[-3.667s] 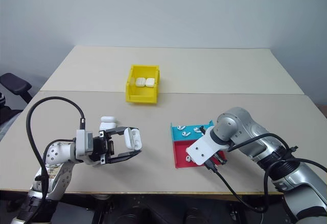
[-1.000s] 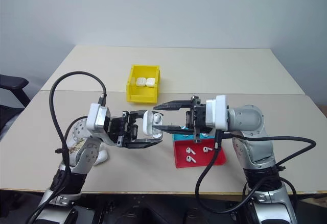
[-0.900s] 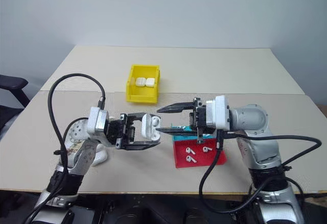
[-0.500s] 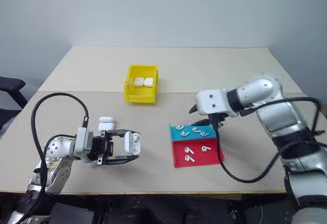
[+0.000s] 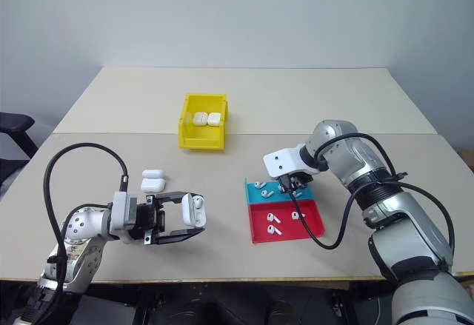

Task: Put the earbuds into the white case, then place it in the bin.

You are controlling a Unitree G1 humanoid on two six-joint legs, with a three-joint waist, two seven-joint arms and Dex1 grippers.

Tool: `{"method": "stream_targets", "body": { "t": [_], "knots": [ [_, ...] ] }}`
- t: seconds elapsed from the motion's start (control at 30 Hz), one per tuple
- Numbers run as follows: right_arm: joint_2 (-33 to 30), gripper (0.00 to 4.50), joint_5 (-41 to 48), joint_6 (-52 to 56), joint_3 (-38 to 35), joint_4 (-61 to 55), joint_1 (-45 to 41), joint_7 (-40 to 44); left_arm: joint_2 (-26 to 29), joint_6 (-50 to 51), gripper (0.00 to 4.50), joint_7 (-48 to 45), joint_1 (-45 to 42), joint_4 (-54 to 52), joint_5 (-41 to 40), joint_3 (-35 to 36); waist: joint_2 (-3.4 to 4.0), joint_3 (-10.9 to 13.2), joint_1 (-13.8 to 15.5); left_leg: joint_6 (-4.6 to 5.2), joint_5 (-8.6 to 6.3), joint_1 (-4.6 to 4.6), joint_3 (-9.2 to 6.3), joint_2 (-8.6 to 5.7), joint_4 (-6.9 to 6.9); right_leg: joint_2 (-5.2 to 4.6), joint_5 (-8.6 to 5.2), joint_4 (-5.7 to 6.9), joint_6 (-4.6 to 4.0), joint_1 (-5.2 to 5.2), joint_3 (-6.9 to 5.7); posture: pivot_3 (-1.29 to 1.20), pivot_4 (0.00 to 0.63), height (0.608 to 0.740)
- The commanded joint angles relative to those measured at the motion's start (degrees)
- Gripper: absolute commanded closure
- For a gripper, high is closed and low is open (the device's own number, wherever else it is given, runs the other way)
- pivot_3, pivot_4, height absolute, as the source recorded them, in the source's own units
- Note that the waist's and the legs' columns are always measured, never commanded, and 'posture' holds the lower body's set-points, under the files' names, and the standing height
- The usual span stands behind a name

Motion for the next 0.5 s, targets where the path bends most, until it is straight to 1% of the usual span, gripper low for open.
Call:
{"method": "stream_targets", "body": {
  "t": [0.03, 0.23, 0.5],
  "knots": [
    [0.5, 2.23, -2.1, 0.2, -0.3, 0.3, -1.6, -1.0, -0.4, -1.2, 1.71, 0.5, -0.7, -1.5, 0.4, -0.8, 0.00, 0.0, 0.0, 0.00, 0.00, 0.00, 0.00, 0.00, 0.00, 0.00, 0.00, 0.00, 0.00, 0.00, 0.00, 0.00, 0.150, 0.740],
    [1.4, 2.23, -5.3, 0.7, 0.0, 1.4, -1.7, -1.7, -1.1, -1.4, 1.71, 1.0, -1.6, -0.8, 0.5, -1.4, 0.00, 0.0, 0.0, -0.03, 0.02, 0.00, 0.02, 0.00, -0.01, 0.00, 0.00, 0.00, 0.00, -0.01, 0.00, 0.00, 0.150, 0.740],
    [2.1, 2.23, -6.6, 0.7, -0.3, 2.1, -1.3, -0.8, -0.9, -1.8, 1.71, 0.9, -2.3, -0.1, 0.9, -1.8, 0.00, 0.0, 0.0, -0.04, 0.02, 0.00, 0.02, 0.00, -0.01, 0.00, 0.00, 0.00, 0.00, -0.01, 0.00, 0.00, 0.150, 0.740]
  ]
}}
